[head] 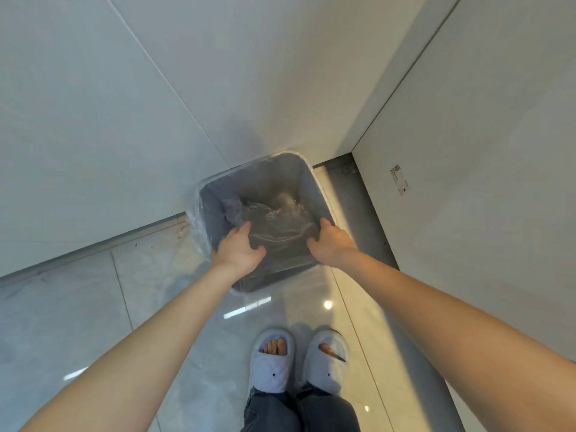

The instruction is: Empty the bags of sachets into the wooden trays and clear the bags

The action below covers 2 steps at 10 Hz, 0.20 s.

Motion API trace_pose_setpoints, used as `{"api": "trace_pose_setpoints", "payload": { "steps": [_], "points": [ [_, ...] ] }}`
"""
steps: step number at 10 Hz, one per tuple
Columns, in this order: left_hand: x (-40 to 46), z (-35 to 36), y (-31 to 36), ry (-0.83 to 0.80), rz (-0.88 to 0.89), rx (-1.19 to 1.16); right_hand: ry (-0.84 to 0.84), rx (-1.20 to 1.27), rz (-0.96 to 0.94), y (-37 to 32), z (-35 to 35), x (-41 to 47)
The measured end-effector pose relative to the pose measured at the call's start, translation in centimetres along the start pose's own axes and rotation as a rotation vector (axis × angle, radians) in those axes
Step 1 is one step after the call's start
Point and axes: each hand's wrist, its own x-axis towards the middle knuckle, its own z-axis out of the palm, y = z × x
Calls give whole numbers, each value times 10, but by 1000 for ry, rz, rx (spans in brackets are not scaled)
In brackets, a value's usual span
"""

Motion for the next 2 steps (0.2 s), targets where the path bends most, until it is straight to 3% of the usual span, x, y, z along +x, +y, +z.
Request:
{"api": "trace_pose_setpoints", "payload": {
  "steps": [2],
  "points": [
    [-72,-34,27,-4,108,314,78,-221,-63,-5,-28,-81]
  ]
}}
